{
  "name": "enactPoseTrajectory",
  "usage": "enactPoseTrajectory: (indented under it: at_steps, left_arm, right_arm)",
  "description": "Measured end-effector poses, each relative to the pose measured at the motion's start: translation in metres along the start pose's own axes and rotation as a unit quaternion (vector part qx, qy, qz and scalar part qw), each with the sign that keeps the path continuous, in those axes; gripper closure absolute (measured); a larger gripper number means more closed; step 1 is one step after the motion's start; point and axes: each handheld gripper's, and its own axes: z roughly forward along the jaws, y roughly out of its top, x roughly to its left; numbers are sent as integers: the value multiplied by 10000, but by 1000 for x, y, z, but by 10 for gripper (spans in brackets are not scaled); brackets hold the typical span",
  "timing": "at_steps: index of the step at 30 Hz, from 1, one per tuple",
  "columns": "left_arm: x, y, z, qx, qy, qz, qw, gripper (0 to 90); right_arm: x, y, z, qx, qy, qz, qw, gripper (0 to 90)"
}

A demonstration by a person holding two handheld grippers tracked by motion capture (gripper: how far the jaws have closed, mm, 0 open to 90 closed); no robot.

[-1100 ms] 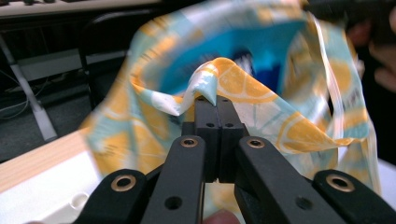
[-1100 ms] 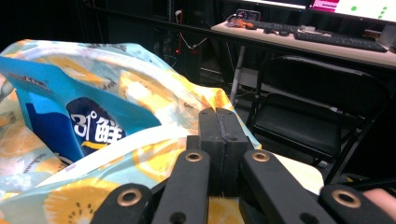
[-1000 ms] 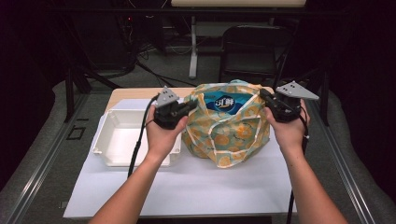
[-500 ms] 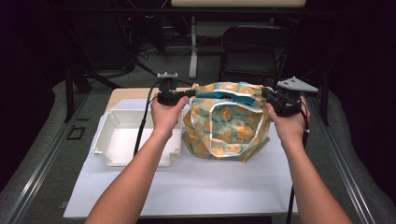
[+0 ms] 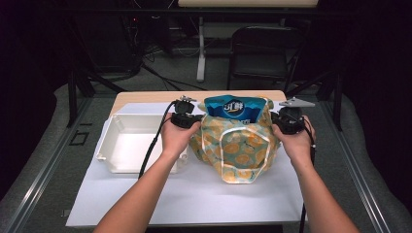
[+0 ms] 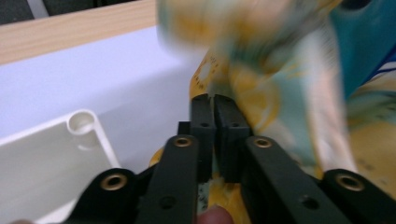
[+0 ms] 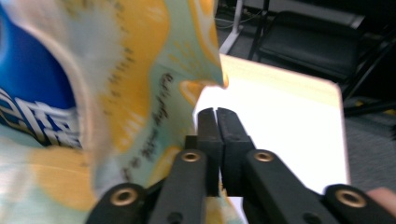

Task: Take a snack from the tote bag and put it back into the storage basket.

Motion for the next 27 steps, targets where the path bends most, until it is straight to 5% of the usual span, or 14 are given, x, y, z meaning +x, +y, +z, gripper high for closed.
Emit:
enactPoseTrajectory:
  at_steps: [3,8,13,17,20,23,25,27]
  left_arm:
    - [8,-6,-3,-111,-116,-143,9998,819]
    - [17,-17,-25,-678,-181,-316,9970,692]
    - [18,-25,-52,-1254,-286,-446,9907,542]
    - [17,-31,-68,-1643,-631,-437,9834,489]
    - [12,-32,-70,-1655,-788,-351,9824,443]
    - [10,-29,-61,-1502,-803,-391,9846,411]
    - [11,-26,-53,-1363,-914,-453,9854,391]
    - [9,-23,-43,-1222,-931,-441,9871,390]
  right_arm:
    - [-4,-8,1,-125,151,150,9997,834]
    - [-9,-18,-20,-939,344,340,9944,668]
    - [-9,-20,-49,-1608,373,402,9855,502]
    - [-5,-21,-60,-1816,638,427,9804,428]
    - [3,-22,-59,-1778,874,249,9799,375]
    - [9,-22,-51,-1641,688,154,9839,413]
    - [7,-22,-46,-1694,699,298,9826,516]
    - [4,-20,-39,-1554,641,419,9849,665]
